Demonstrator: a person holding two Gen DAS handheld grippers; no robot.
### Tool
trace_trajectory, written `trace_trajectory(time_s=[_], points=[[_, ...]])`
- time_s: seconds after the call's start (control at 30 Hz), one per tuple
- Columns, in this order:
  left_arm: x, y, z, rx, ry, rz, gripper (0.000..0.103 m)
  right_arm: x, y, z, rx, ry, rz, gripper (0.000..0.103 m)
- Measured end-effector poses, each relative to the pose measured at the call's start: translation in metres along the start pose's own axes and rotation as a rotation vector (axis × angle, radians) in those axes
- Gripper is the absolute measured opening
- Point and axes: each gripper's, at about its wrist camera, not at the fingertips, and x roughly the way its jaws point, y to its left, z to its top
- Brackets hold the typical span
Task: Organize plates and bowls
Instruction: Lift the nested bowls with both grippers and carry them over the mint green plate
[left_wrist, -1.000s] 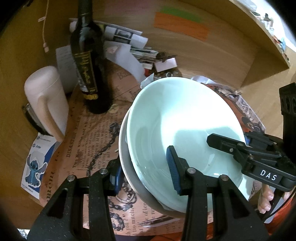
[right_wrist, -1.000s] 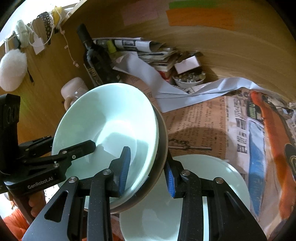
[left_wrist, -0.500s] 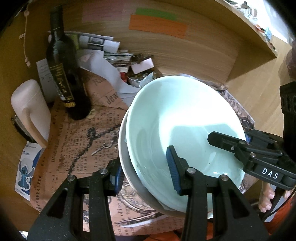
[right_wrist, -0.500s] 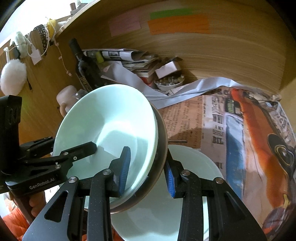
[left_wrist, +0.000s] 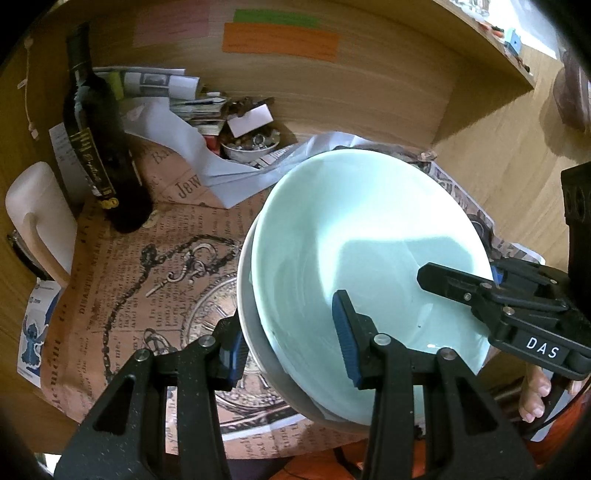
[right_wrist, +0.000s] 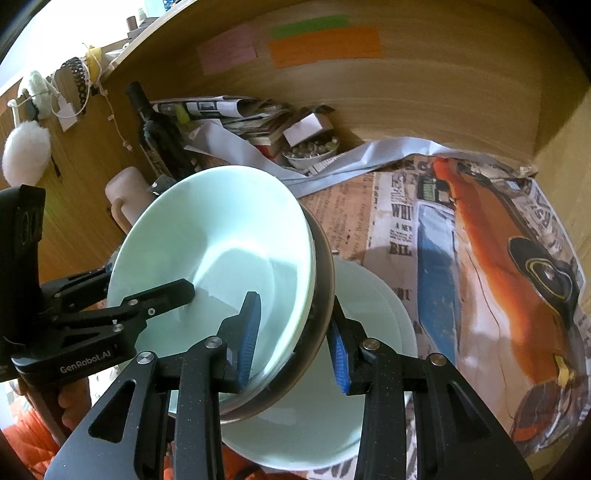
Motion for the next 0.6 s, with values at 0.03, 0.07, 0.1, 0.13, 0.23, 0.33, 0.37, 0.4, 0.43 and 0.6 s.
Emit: trace_trajectory(time_s=[0.03,0.07,0.1,0.13,0.23,0.33,0.37,0.4,0.43,0.6], points=[[0.001,-0.003,-0.001,0.005,0.002,0.002,0.042,-0.001,-0.001,-0.002,0.001,0.001,-0.002,0.032],[0.002,-0.005,-0.002,0.008,0.004,0.003,0.042,-0.002,-0.003,-0.003,0.003,0.002,-0.002,0.032],[0.003,-0.007,-0.003,0.011,0.007,0.002,0.042,-0.002,-0.005,-0.005,0.006,0.004,-0.004,0.032],[0.003,-0.009,-0.003,0.012,0.009,0.000,0.043,-0.003,-0.006,-0.006,0.008,0.005,-0.004,0.032],[0.005,-0.014,-0.005,0.016,0.019,-0.004,0.042,-0.005,-0.012,-0.011,0.016,0.010,-0.006,0.032],[0.007,-0.020,-0.008,0.022,0.029,-0.005,0.043,-0.006,-0.017,-0.014,0.024,0.017,-0.004,0.032],[0.008,-0.021,-0.008,0.023,0.032,-0.006,0.042,-0.006,-0.019,-0.015,0.027,0.019,-0.005,0.032],[0.009,-0.023,-0.009,0.024,0.035,-0.006,0.042,-0.006,-0.021,-0.016,0.029,0.022,-0.005,0.032],[0.010,-0.025,-0.009,0.025,0.040,-0.006,0.042,-0.005,-0.022,-0.016,0.031,0.024,-0.005,0.032],[0.017,-0.029,-0.010,0.018,0.058,-0.014,0.043,-0.004,-0.029,-0.020,0.041,0.042,-0.008,0.032]])
